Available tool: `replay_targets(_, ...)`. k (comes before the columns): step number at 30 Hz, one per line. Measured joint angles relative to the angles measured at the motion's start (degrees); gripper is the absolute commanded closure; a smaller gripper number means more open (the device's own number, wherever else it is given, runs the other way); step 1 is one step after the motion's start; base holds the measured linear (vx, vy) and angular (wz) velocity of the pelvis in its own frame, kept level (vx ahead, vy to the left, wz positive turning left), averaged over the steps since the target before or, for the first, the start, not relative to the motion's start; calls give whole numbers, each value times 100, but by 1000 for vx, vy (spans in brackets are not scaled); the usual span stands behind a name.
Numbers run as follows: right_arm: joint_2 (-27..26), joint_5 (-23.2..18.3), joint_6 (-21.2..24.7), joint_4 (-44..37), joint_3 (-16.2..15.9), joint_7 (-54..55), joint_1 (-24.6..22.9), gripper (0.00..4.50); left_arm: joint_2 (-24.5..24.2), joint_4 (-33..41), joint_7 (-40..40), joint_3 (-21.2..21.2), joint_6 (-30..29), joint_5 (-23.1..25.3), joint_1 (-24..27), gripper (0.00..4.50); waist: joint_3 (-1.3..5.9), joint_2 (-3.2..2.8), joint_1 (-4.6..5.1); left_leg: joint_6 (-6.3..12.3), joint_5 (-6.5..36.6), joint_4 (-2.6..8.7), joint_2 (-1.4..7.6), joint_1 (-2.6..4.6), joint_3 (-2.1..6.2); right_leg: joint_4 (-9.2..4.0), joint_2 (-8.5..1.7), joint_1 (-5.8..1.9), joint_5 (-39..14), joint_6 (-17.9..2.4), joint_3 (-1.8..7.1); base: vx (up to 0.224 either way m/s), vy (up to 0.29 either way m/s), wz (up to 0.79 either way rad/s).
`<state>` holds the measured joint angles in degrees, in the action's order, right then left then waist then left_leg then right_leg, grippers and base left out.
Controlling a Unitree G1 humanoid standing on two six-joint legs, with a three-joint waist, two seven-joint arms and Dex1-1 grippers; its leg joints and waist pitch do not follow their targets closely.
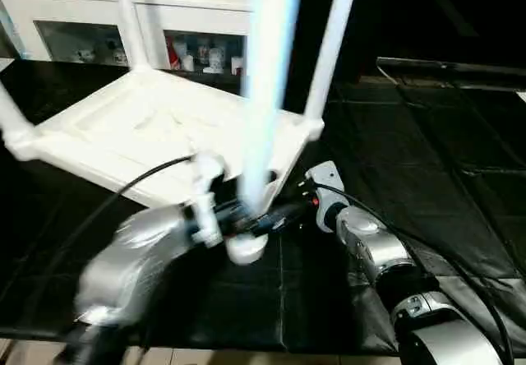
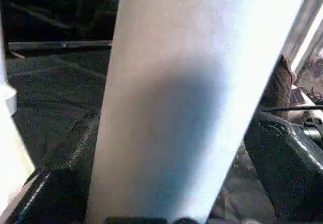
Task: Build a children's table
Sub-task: Rotate table base
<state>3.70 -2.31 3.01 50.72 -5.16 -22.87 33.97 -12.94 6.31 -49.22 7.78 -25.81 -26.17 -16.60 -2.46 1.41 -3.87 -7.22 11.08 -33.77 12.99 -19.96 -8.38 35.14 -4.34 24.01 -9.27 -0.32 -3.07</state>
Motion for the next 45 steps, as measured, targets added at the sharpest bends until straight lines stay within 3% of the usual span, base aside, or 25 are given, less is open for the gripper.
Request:
replay_targets(3, 40, 19, -22, 20, 84, 54, 5, 0, 333, -374, 85, 70, 146, 128, -258, 9, -10, -19, -9, 1, 0, -6, -1, -4, 1, -2, -3, -2, 1, -2, -1, 0, 0, 0)
replay_targets(12, 58, 19, -129, 111, 278, 140, 5, 0, 1064, -734, 208, 212, 328, 133, -458, 9, -19, -51, 128, 2, 2, 0, 3, -5, -2, -8, 2, 2, 1, -3, -3, 0, 0, 0)
replay_targets(19, 31, 23, -172, 110, 283, 145, 5, 0, 1171, -908, 188, 349, 554, 189, -708, 9, -36, -156, 142, 3, 1, -3, 1, -2, -1, -8, -1, -2, 4, -6, -3, 0, 0, 0)
replay_targets(24, -1, 21, -193, 98, 288, 115, 4, 0, 721, -954, -110, 392, 577, 279, -849, 9, -33, -219, 177, 3, 1, 1, 2, 0, 0, -2, 2, 1, 4, -6, -5, 0, 0, 0)
replay_targets(27, 100, -1, -170, 57, 327, 73, 2, 0, 104, -890, -500, 381, 348, 276, -825, 9, -39, -229, 169, 3, 0, 2, 2, 0, 2, 3, 3, 4, 4, -6, -6, 0, 0, 0)
replay_targets(33, 565, -185, -91, -359, 559, -179, -119, 0, -867, -841, -1205, 370, -12, 282, -756, 9, -46, -230, 6, 4, 0, -6, -3, -4, -1, -5, -8, -4, 3, -6, -4, 0, 0, 0)
replay_targets(37, 1143, -378, 135, -1324, 486, -1176, -614, 0, -1336, -1364, -1629, 801, 351, 863, -915, 25, -47, -225, -119, 5, 0, -3, -5, -5, -5, -10, -10, -4, 0, -1, -1, 0, 0, 0)
replay_targets(40, 1619, -549, 393, -2108, 367, -2055, -905, 0, -1493, -2022, -1605, 1055, 833, 1451, -1059, 45, -53, -211, -123, 6, 0, -3, -3, -5, -4, -8, -7, -4, 0, 0, -1, 0, 0, 0)
replay_targets(45, 2182, -933, 816, -3146, 126, -2998, -1427, 0, -1476, -2144, -1598, 1344, 916, 1705, -1099, 82, -57, -190, -128, 6, 0, -3, -2, -4, -7, -9, -8, -4, -1, 1, 1, 0, 0, 0)
